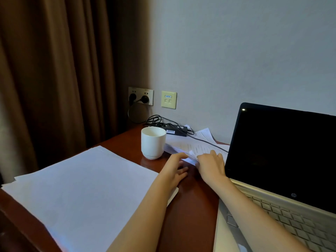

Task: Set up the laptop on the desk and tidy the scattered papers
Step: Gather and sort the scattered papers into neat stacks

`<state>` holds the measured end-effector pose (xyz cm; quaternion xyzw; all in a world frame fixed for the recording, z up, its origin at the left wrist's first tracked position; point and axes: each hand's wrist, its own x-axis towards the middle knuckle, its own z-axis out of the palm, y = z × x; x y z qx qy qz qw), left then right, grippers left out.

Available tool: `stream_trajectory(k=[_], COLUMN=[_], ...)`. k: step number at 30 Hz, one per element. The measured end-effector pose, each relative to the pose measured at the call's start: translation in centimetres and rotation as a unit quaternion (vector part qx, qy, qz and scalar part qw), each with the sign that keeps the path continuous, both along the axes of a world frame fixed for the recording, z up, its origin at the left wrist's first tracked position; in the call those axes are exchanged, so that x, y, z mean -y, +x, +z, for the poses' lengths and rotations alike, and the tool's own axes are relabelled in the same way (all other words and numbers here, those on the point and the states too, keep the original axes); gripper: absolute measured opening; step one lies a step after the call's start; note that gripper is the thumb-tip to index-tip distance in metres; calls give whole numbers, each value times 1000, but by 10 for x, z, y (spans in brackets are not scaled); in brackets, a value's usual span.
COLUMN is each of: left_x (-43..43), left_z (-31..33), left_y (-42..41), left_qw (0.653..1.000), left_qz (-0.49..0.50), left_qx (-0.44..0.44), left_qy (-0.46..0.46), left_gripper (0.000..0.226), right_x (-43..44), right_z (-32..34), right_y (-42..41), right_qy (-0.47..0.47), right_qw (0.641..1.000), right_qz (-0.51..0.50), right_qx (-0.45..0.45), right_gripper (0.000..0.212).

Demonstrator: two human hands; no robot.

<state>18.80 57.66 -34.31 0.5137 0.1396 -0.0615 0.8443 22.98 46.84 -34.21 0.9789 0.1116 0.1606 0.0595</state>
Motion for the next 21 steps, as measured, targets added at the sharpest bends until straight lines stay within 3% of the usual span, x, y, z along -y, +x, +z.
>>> stream_trajectory(k=[3,6,8,21], left_x=[-3,-6,-7,-13], left_z=[1,0,2,10], left_y=[2,4,5,3], left_qw=[1000,999,999,996], left_qz=[-6,-8,0,9], left_qx=[-2,4,11,64], left_qy=[-21,-31,-31,-59], left_gripper=[27,44,43,6], right_x=[-2,0,2,-1], right_z=[3,15,25,95], right_y=[8,17,25,51], right_qy=[125,299,381,485], right_qw=[992,953,923,863], right_qz=[-20,-43,-56,-62], right_qx=[-5,2,6,125], right_gripper=[26,23,28,31])
